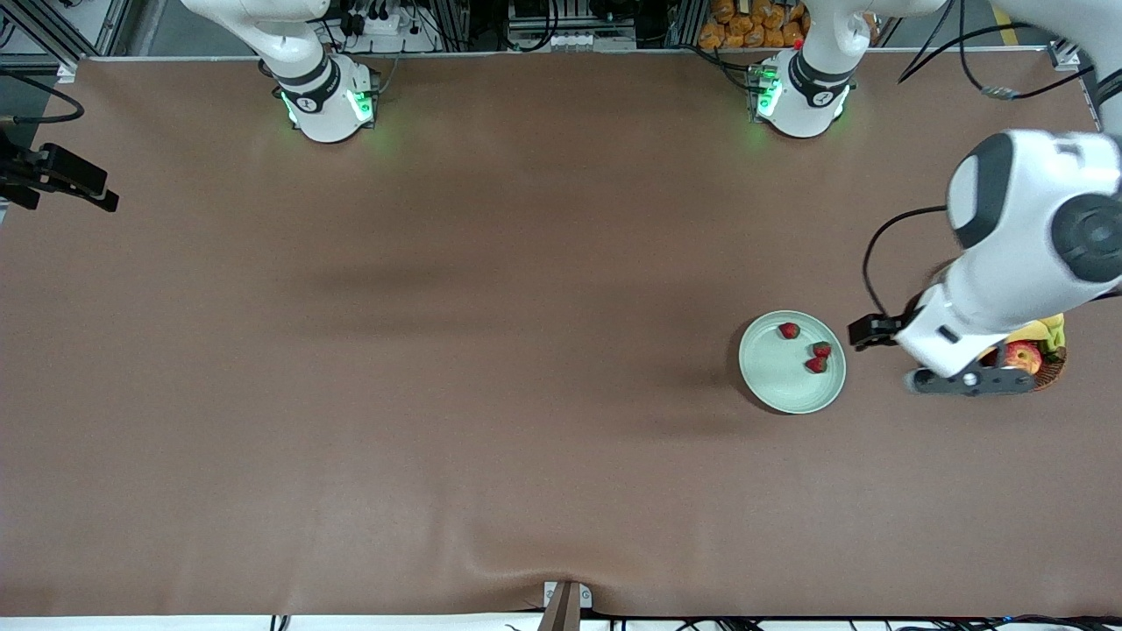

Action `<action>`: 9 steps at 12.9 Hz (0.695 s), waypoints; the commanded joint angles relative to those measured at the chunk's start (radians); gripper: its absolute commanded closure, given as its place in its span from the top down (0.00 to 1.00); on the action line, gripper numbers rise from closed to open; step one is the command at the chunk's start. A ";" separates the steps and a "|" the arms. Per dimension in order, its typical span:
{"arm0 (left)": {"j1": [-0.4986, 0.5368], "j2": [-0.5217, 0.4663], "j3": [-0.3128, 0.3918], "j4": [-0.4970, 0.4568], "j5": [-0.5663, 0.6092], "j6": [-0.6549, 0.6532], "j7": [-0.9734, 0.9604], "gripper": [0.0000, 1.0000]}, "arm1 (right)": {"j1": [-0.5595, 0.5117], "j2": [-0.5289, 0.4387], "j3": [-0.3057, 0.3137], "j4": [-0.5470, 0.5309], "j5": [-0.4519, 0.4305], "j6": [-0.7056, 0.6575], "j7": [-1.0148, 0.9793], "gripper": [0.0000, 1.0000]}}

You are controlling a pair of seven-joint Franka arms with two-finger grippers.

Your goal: Collect all strawberries into plate

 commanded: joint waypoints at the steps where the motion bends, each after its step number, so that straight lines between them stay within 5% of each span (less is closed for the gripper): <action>1: 0.008 -0.083 -0.002 -0.008 -0.026 -0.055 0.008 1.00 | 0.007 -0.006 -0.005 0.007 -0.015 -0.007 -0.007 1.00; 9: 0.028 -0.239 -0.002 -0.012 -0.026 -0.191 0.011 1.00 | 0.007 -0.006 -0.005 0.007 -0.016 -0.007 -0.007 1.00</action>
